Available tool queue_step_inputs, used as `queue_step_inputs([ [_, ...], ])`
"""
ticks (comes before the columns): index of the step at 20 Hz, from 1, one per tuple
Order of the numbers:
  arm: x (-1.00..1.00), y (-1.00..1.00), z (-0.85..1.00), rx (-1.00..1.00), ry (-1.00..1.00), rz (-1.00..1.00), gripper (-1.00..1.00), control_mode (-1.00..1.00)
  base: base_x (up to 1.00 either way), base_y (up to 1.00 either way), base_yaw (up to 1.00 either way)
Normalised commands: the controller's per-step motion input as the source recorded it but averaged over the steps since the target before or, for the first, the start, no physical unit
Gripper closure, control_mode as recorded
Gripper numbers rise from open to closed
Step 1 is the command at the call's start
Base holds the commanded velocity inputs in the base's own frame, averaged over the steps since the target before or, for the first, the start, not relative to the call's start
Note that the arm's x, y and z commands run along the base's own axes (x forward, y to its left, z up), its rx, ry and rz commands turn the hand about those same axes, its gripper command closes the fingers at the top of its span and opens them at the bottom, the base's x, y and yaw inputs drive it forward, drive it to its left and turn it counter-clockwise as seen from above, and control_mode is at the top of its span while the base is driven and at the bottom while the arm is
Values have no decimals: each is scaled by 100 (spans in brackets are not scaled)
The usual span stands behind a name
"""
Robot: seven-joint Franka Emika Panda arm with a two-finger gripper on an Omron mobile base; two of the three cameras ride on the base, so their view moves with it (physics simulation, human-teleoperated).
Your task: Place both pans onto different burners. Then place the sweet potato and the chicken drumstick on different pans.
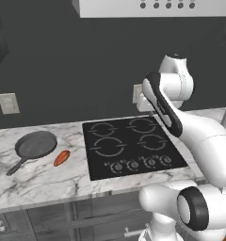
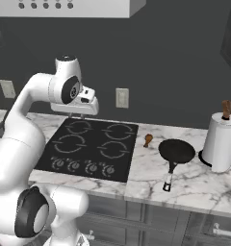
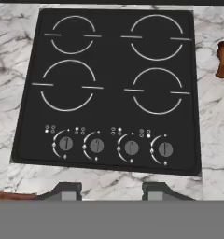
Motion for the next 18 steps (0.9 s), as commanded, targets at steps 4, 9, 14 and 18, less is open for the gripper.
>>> queue_step_inputs([
  [4,-7,0,0,0,-1,0,-100,-100,0,0,0],
  [9,-26,7,-4,-4,0,0,-100,-100,0,0,0],
  [14,-25,2,-13,-1,0,0,-100,-100,0,0,0],
  [18,-27,-13,-19,0,0,0,-100,-100,0,0,0],
])
